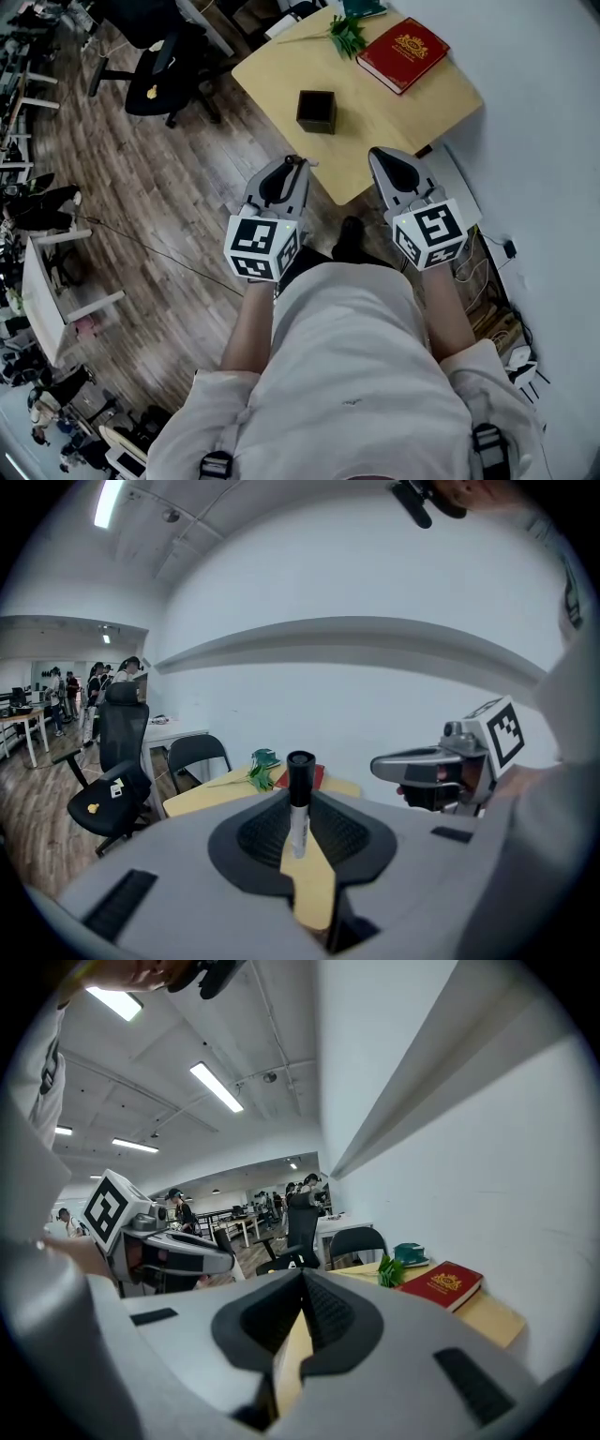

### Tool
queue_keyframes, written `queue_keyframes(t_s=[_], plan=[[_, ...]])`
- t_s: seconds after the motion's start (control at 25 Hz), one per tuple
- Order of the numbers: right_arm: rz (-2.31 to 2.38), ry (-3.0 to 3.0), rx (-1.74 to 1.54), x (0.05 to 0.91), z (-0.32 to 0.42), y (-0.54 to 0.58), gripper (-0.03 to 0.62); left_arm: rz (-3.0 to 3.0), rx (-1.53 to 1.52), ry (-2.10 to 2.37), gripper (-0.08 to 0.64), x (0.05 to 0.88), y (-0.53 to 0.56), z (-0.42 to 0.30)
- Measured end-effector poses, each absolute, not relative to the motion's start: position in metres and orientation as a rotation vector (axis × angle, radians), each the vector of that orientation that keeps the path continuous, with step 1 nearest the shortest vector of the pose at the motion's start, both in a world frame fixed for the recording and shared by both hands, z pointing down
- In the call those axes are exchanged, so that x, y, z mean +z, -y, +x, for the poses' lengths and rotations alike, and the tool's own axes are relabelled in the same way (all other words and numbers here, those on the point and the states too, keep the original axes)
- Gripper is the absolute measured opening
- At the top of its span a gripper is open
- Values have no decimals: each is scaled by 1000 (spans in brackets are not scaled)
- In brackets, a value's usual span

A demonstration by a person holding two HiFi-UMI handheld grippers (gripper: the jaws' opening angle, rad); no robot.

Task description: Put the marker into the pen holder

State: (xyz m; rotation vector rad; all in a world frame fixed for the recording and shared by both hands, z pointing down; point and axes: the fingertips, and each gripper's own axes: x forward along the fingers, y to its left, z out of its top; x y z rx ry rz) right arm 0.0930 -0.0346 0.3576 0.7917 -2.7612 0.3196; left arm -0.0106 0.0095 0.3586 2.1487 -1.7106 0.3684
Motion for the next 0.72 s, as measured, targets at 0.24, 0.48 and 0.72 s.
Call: queue_keyframes(t_s=[0.24,0.48,0.72], plan=[[753,2767,340,359,92,31,0,2119,361,1729,60,359,-10,-9],[767,2765,360,362,91,35,0,2114,377,1717,60,362,-4,-13],[817,2753,366,360,86,48,0,2134,374,1696,60,361,12,-22]])
